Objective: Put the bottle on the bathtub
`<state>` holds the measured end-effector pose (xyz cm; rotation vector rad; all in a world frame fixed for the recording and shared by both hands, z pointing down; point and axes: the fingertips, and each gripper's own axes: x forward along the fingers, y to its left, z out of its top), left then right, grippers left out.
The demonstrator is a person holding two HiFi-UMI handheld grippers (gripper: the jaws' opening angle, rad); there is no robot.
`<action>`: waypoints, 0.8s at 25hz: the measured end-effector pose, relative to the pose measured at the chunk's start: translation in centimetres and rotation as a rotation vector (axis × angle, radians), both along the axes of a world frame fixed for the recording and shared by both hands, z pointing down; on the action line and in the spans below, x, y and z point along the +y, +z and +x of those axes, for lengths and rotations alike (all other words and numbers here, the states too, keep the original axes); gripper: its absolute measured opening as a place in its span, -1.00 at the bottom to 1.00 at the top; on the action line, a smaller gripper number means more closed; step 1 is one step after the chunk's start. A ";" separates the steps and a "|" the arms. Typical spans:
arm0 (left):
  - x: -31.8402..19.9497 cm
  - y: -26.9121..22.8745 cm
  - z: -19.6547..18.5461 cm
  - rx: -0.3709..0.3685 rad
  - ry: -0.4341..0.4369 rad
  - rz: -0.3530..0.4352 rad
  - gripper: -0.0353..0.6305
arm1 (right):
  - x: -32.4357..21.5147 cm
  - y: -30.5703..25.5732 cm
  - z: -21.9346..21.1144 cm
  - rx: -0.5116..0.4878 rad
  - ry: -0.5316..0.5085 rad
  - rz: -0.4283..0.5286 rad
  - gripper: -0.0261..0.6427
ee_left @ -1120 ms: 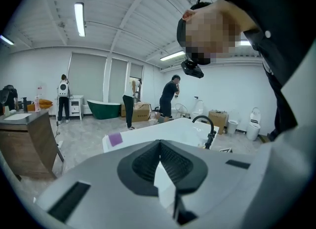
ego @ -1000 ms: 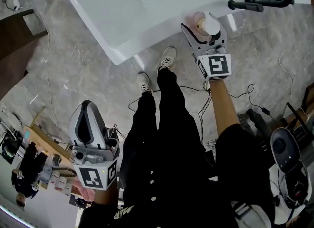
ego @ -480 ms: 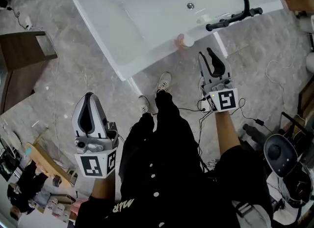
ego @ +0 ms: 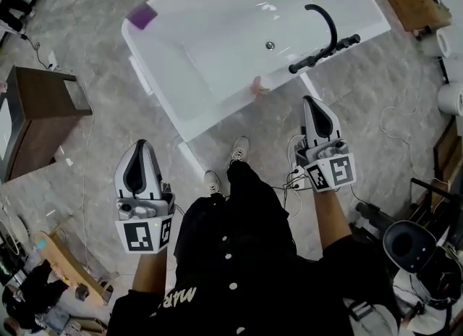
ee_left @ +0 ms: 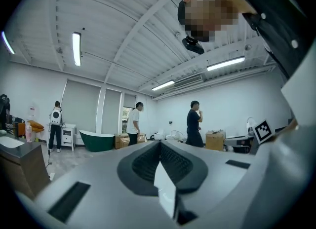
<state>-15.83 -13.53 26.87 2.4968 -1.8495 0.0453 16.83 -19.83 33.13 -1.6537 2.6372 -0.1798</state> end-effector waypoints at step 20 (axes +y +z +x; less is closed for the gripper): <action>2.1 -3.7 -3.7 0.047 -0.019 0.096 -0.86 | 6.8 -11.9 2.1 0.026 0.167 0.186 -0.91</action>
